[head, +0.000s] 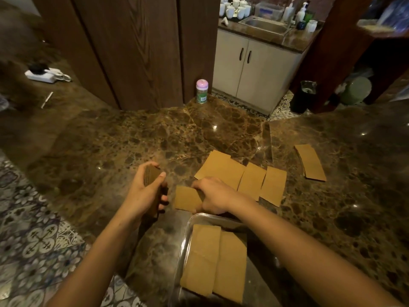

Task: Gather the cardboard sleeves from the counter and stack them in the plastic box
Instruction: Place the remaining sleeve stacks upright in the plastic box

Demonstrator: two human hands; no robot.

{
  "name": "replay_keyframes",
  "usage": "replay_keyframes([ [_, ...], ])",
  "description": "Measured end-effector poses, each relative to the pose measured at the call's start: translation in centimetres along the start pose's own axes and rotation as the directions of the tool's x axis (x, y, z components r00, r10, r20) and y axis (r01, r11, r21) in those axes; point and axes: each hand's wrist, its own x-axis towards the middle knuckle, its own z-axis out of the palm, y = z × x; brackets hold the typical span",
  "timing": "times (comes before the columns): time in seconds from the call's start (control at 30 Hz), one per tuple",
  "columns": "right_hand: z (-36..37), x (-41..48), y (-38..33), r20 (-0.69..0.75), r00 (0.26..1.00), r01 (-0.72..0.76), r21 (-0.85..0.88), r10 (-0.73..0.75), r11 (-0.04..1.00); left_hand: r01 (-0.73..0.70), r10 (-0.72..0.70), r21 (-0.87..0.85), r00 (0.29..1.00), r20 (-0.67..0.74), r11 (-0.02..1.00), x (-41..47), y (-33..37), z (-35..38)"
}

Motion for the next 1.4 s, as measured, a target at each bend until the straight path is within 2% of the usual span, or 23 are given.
replay_keyframes([
  [0.1, -0.7, -0.4, 1.1, -0.017, 1.000, 0.005, 0.215, -0.001, 0.977, 0.001, -0.001, 0.024, 1.000, 0.013, 1.000, 0.0, -0.1, 0.4],
  [0.17, -1.3, -0.9, 2.0, -0.050, 0.998, -0.022, 0.420, 0.047, 0.907, -0.009, 0.007, 0.054, 1.000, 0.027, 0.998, -0.2, 0.2, 0.9],
  [0.23, -2.1, -1.6, 2.7, -0.076, 0.993, -0.018, 0.640, 0.087, 0.768, -0.006, 0.005, 0.020, 0.998, 0.067, 1.000, -0.5, 0.7, 1.4],
  [0.3, -2.9, -2.6, 3.3, -0.085, 0.990, 0.003, 0.810, 0.112, 0.586, 0.000, 0.002, -0.017, 0.993, 0.115, 1.000, -0.8, 1.5, 2.3],
  [0.37, -3.6, -3.5, 3.7, -0.106, 0.986, 0.036, 0.890, 0.130, 0.454, 0.000, 0.005, -0.033, 0.988, 0.157, 0.999, -1.0, 2.1, 3.3],
  [0.4, -3.9, -4.0, 3.9, -0.134, 0.981, 0.062, 0.901, 0.140, 0.430, 0.002, 0.006, -0.042, 0.984, 0.176, 0.999, -1.1, 2.5, 3.8],
  [0.47, -4.6, -5.2, 4.1, -0.232, 0.962, 0.145, 0.877, 0.141, 0.458, 0.017, 0.000, -0.075, 0.975, 0.222, 0.997, -1.2, 3.1, 4.8],
  [0.6, -5.8, -7.7, 4.3, -0.456, 0.886, 0.266, 0.638, 0.077, 0.723, 0.087, -0.036, -0.142, 0.944, 0.328, 0.986, -1.7, 4.1, 6.7],
  [0.7, -5.8, -9.3, 4.5, -0.547, 0.835, 0.303, 0.539, 0.053, 0.786, 0.115, -0.050, -0.140, 0.916, 0.397, 0.984, -2.4, 4.7, 7.8],
  [0.87, -4.5, -10.8, 4.5, -0.574, 0.819, 0.330, 0.467, -0.003, 0.820, 0.161, -0.068, -0.143, 0.861, 0.505, 0.977, -3.2, 4.9, 9.4],
  [1.0, -4.1, -10.9, 4.0, -0.597, 0.802, 0.343, 0.434, -0.020, 0.833, 0.211, -0.082, -0.189, 0.845, 0.528, 0.959, -3.2, 4.7, 10.3],
  [1.2, -4.0, -11.0, 3.8, -0.513, 0.857, 0.266, 0.371, -0.042, 0.890, 0.315, -0.118, -0.236, 0.793, 0.597, 0.919, -2.9, 4.7, 10.7],
  [1.4, -4.3, -12.0, 2.8, -0.404, 0.914, 0.187, 0.310, -0.049, 0.932, 0.305, -0.151, -0.195, 0.818, 0.555, 0.932, -2.4, 4.8, 11.3],
])
